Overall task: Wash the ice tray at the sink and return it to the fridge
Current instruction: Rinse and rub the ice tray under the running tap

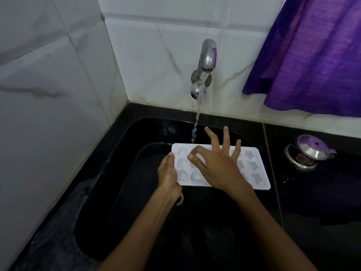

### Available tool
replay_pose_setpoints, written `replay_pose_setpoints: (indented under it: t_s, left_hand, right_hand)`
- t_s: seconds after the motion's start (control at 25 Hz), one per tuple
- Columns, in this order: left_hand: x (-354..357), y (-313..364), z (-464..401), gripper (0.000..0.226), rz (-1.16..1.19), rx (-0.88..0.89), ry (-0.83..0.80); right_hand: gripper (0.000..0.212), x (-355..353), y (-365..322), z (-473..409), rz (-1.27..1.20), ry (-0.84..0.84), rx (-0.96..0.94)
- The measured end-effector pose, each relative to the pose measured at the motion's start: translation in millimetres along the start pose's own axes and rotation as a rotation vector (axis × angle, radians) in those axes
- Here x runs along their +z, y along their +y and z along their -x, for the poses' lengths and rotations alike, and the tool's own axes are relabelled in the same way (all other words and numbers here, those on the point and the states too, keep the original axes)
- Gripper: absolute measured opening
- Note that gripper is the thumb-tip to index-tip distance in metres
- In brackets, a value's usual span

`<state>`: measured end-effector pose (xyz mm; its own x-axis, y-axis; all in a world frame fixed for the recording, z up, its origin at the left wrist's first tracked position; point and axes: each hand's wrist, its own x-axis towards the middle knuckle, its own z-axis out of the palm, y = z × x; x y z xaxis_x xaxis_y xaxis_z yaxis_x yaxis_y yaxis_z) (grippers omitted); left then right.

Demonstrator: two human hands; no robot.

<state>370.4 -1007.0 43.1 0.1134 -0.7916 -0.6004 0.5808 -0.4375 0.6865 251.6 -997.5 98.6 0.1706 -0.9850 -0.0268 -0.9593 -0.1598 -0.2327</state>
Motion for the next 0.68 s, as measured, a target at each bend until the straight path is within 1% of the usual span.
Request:
replay_pose_setpoints:
  t_s: [0.12,0.24,0.32,0.48,0.56,0.64,0.68]
  left_hand:
    - [0.7,-5.2,-3.4,0.033,-0.007,-0.007,-0.010]
    - [1.7,-8.9,-4.6,0.031,-0.021,-0.009,-0.012]
    - [1.5,-8.5,-5.7,0.029,-0.006,0.000,-0.019]
    - [2.5,-7.7,-9.6,0.030,-0.006,0.005,-0.008]
    - [3.7,-7.5,-9.1,0.030,-0.002,0.011,-0.008]
    - [5.4,-6.7,-6.4,0.028,0.016,0.007,-0.023]
    - [6.6,-6.2,-4.2,0.028,0.022,0.004,-0.029]
  right_hand:
    - [0.046,8.9,-4.8,-19.0,0.024,-0.064,-0.010]
    - [0.052,15.6,-12.3,-26.5,0.075,-0.092,-0.010]
    - [0.053,14.0,-15.2,-28.9,0.059,-0.116,-0.012]
    - [0.053,10.4,-17.2,-28.2,0.045,-0.129,0.057]
    - [0.054,8.9,-18.0,-26.7,0.045,-0.138,0.055]
    - [0.060,10.1,-17.9,-26.9,0.045,-0.120,0.057]
    - [0.071,10.7,-17.6,-27.1,0.060,-0.087,0.061]
